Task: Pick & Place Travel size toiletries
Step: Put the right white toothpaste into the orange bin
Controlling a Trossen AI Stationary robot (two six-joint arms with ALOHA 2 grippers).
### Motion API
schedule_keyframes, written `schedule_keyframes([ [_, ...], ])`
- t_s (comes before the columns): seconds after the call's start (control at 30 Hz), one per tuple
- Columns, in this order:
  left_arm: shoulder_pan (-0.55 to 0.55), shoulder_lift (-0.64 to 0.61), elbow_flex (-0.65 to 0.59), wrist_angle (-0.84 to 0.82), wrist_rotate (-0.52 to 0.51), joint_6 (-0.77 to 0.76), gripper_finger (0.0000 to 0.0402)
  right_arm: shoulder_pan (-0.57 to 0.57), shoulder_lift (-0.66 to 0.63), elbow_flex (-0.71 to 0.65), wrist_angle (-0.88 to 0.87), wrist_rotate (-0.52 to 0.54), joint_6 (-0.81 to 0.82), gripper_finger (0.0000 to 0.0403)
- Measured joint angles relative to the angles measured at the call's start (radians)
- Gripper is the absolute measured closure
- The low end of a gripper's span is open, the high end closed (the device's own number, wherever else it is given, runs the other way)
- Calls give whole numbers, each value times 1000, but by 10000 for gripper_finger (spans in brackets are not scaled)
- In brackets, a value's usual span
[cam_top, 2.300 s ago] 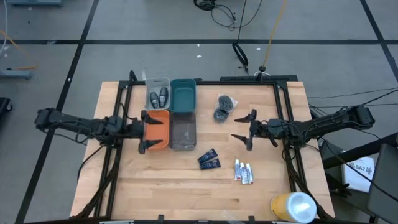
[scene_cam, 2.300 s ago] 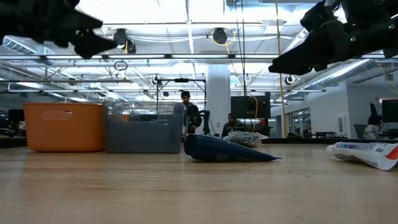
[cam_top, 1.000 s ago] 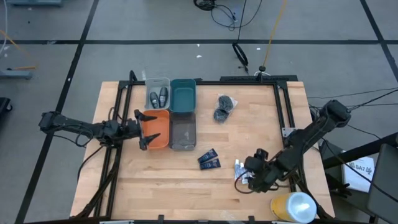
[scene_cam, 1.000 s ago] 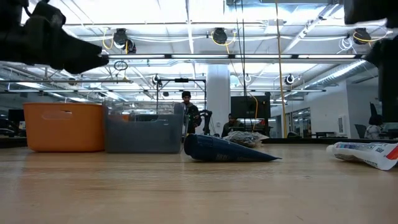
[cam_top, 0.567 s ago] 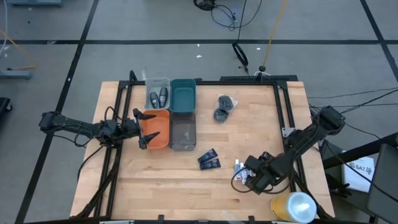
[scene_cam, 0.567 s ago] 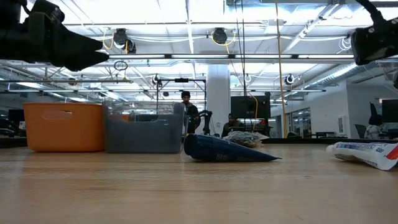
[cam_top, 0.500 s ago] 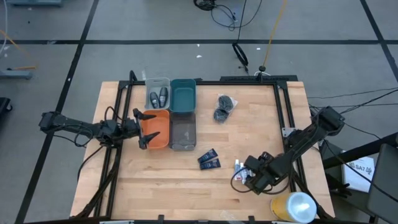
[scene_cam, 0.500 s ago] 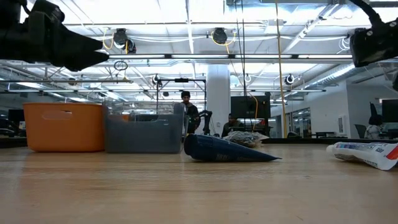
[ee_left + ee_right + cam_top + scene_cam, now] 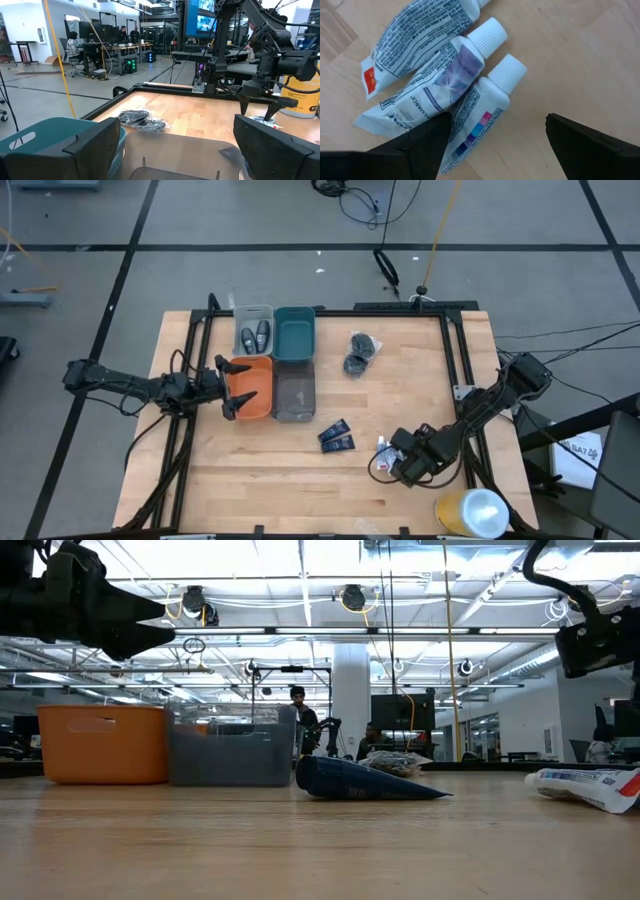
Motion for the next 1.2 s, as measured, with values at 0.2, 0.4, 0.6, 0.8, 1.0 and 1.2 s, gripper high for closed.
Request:
schedule_keyframes([
  [0.2,0,0,0,-1,0,-2,31,-55,2,-40,-25,-10,-100,88],
  [0.4,0,0,0,-1,1,-2,34,-120,3,-59,-160,16,-102,88],
  [0.6,0,0,0,-1,1,-2,24,-197,0,-60,-258,130,-139,88],
  [0.8,0,0,0,-2,2,-2,29,-248,-49,-63,-214,267,-239,88],
  [1.0,0,0,0,-2,2,-2,36,-256,-123,-63,-89,384,-323,88],
  [1.2,0,0,0,-2,2,-2,25,-230,-204,-63,61,249,-400,99],
])
